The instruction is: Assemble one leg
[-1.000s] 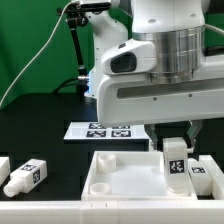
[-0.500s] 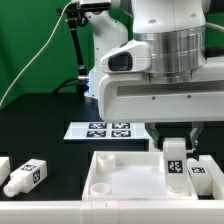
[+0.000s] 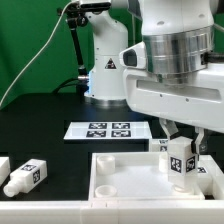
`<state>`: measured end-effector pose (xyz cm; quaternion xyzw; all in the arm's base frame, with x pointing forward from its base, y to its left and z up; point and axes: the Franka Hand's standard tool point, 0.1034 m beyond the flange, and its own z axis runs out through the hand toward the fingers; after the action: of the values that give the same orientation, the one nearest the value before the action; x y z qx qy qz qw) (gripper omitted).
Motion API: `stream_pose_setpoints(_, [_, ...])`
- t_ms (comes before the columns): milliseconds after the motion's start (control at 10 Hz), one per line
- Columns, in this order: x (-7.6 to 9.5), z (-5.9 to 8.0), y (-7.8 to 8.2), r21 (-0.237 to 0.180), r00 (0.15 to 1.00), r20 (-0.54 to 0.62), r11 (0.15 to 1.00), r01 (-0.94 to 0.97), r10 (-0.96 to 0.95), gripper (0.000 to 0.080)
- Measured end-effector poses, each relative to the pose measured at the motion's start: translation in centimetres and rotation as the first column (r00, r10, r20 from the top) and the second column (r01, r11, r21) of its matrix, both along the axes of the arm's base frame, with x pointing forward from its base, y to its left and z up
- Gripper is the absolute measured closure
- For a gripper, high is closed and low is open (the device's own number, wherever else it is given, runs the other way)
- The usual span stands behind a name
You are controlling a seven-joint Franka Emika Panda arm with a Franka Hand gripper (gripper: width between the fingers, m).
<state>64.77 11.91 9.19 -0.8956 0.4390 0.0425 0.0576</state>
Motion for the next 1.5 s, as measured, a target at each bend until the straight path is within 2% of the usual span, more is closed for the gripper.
stream_pose_setpoints(200, [0.0, 0.0, 0.3, -0.005, 0.99, -0.018, 0.99, 0.14, -0.14, 0.0515])
stream_pose_setpoints(400, [0.0, 0.0, 0.3, -0.004, 0.996, -0.011, 0.996, 0.087, -0.087, 0.0515])
stream_pose_setpoints(500, [0.0, 0.0, 0.2, -0.009, 1.0, -0.002, 1.0, 0.028, -0.028, 0.0431])
stream_pose_setpoints(600, [0.0, 0.0, 0.3, -0.01, 0.999, 0.007, 0.999, -0.034, 0.034, 0.0237])
stream_pose_setpoints(700, [0.0, -0.1, 0.3, -0.008, 0.997, 0.013, 0.997, -0.08, 0.08, 0.0177])
stream_pose_setpoints(1000, [0.0, -0.1, 0.2, -0.008, 0.96, 0.04, 0.96, -0.278, 0.279, 0.0151])
stream_pose_setpoints(1200, [0.0, -0.5, -0.7, -0.017, 0.859, 0.066, 0.861, -0.508, 0.508, 0.015])
stream_pose_setpoints(1400, [0.2, -0.4, -0.8, -0.075, 0.738, 0.065, 0.741, -0.668, 0.672, 0.015])
stream_pose_setpoints(1500, [0.3, -0.3, -0.9, -0.09, 0.652, 0.066, 0.656, -0.75, 0.755, 0.015])
